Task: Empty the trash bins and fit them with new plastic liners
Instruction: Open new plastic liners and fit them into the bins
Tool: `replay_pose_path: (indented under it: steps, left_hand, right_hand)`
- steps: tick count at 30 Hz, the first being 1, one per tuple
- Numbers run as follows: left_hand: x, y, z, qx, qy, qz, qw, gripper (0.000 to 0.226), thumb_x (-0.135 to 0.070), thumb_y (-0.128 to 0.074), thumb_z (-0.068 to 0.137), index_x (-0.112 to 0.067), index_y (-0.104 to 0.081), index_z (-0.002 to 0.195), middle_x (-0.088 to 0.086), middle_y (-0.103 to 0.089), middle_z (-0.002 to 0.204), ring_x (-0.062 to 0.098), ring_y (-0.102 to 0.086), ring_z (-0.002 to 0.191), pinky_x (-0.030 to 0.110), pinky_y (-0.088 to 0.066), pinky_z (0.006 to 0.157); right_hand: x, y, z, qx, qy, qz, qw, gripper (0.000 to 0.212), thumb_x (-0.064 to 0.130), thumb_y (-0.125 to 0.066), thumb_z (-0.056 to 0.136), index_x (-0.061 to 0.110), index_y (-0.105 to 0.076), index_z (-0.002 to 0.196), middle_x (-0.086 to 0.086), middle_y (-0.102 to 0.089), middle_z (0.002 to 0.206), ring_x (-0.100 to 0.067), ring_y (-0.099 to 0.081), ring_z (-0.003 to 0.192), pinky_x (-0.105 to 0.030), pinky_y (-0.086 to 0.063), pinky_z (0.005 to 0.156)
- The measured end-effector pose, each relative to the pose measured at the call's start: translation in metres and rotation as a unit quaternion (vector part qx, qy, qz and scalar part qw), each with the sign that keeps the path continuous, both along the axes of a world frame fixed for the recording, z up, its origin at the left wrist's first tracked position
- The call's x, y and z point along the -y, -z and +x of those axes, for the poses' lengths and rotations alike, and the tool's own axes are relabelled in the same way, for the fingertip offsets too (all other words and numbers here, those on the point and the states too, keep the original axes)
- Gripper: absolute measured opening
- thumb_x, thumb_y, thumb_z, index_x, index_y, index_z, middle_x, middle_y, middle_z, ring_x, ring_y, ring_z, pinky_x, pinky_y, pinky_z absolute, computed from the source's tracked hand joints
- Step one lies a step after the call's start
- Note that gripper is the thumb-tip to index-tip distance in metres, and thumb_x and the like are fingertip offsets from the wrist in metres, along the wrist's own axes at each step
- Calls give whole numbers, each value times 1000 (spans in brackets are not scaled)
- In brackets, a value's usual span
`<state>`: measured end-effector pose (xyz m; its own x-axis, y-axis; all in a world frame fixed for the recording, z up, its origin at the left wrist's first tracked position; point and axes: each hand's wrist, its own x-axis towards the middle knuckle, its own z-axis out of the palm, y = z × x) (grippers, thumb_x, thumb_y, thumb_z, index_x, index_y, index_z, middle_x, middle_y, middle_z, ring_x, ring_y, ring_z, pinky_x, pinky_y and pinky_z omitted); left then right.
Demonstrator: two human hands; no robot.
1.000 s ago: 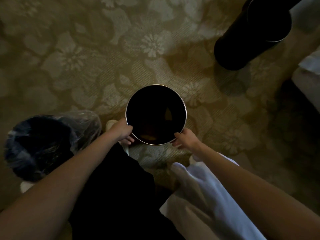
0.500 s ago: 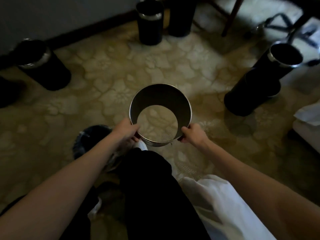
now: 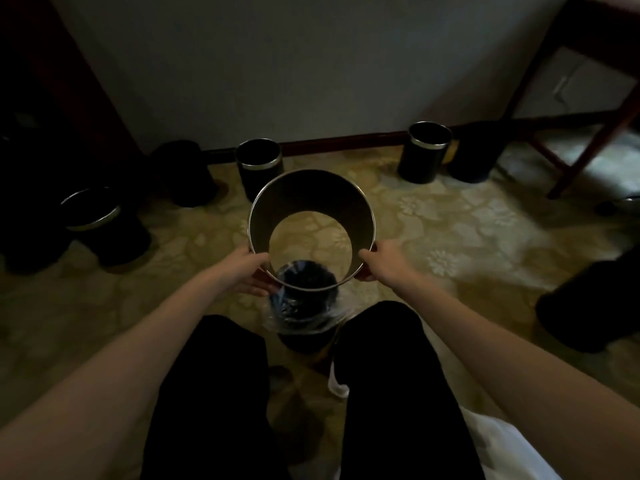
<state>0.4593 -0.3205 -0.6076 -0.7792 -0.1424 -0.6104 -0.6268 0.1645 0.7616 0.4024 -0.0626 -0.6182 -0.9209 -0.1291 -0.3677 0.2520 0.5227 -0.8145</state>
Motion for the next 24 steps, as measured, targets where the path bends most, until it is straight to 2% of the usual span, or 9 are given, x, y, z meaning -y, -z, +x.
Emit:
replay_pose_path:
  steps: [4, 5, 7, 9, 11, 15, 18, 22, 24]
  left_hand:
    - [33, 35, 27, 16, -49, 46, 998, 8, -1, -48, 87, -6, -52, 92, 21, -70, 71, 33, -73, 68, 31, -56, 51]
    - [36, 44, 31, 23, -50, 55, 997, 10, -2, -48, 87, -5, -54, 94, 21, -71, 72, 34, -73, 69, 31, -57, 52]
    - [39, 58, 34, 35, -55, 68, 996, 11, -2, -48, 88, -5, -55, 95, 19, -71, 70, 33, -73, 67, 31, -57, 51]
    - [39, 68, 32, 44, -59, 72, 995, 10, -1, -47, 89, -7, -55, 91, 16, -70, 65, 31, -72, 60, 31, -57, 49]
    - [38, 76, 25, 53, -56, 74, 994, 13, 1, -46, 89, -8, -55, 90, 14, -70, 63, 30, -71, 58, 31, -57, 48]
    - [37, 90, 10, 62, -46, 84, 993, 14, 1, -46, 89, -9, -56, 93, 16, -72, 70, 31, -73, 63, 33, -60, 53]
    - [38, 101, 0, 68, -54, 92, 992, 14, 0, -48, 88, -9, -55, 97, 18, -72, 73, 33, -73, 69, 33, -60, 56]
    - [39, 110, -11, 64, -65, 92, 992, 16, -1, -50, 87, -12, -55, 98, 15, -73, 72, 33, -73, 69, 32, -58, 54]
    - [39, 112, -13, 64, -69, 96, 991, 16, -1, -50, 87, -11, -56, 99, 15, -73, 72, 31, -73, 68, 31, -58, 52]
  right_hand:
    - [25, 23, 6, 28, -81, 36, 996, 28, 17, -55, 93, -3, -63, 75, -27, -71, 76, -45, -71, 78, -56, -58, 79]
    - [28, 30, 7, 41, -95, 45, 994, 28, 17, -54, 93, -5, -65, 79, -26, -72, 75, -44, -71, 78, -56, -58, 80]
    - [32, 45, 6, 55, -111, 60, 990, 22, 15, -52, 93, 3, -67, 82, -23, -73, 75, -39, -73, 75, -53, -60, 79]
    - [32, 56, 5, 63, -114, 66, 989, 19, 15, -51, 93, 11, -66, 82, -20, -74, 75, -33, -74, 72, -48, -61, 77]
    - [31, 66, 2, 76, -116, 66, 988, 19, 14, -50, 94, 11, -65, 82, -21, -74, 77, -36, -74, 74, -50, -60, 79]
    - [30, 80, -12, 75, -109, 87, 987, 22, 16, -50, 92, 10, -66, 77, -17, -74, 73, -32, -73, 67, -50, -59, 79]
    - [31, 87, -21, 79, -95, 78, 989, 22, 15, -51, 91, 10, -65, 75, -20, -73, 73, -31, -71, 63, -51, -58, 78]
    - [32, 97, -31, 87, -83, 75, 990, 21, 14, -50, 91, 2, -66, 85, -25, -72, 75, -40, -72, 72, -53, -58, 81]
    - [34, 101, -34, 88, -83, 78, 990, 21, 15, -50, 92, 4, -66, 85, -23, -73, 75, -39, -73, 74, -52, -58, 82]
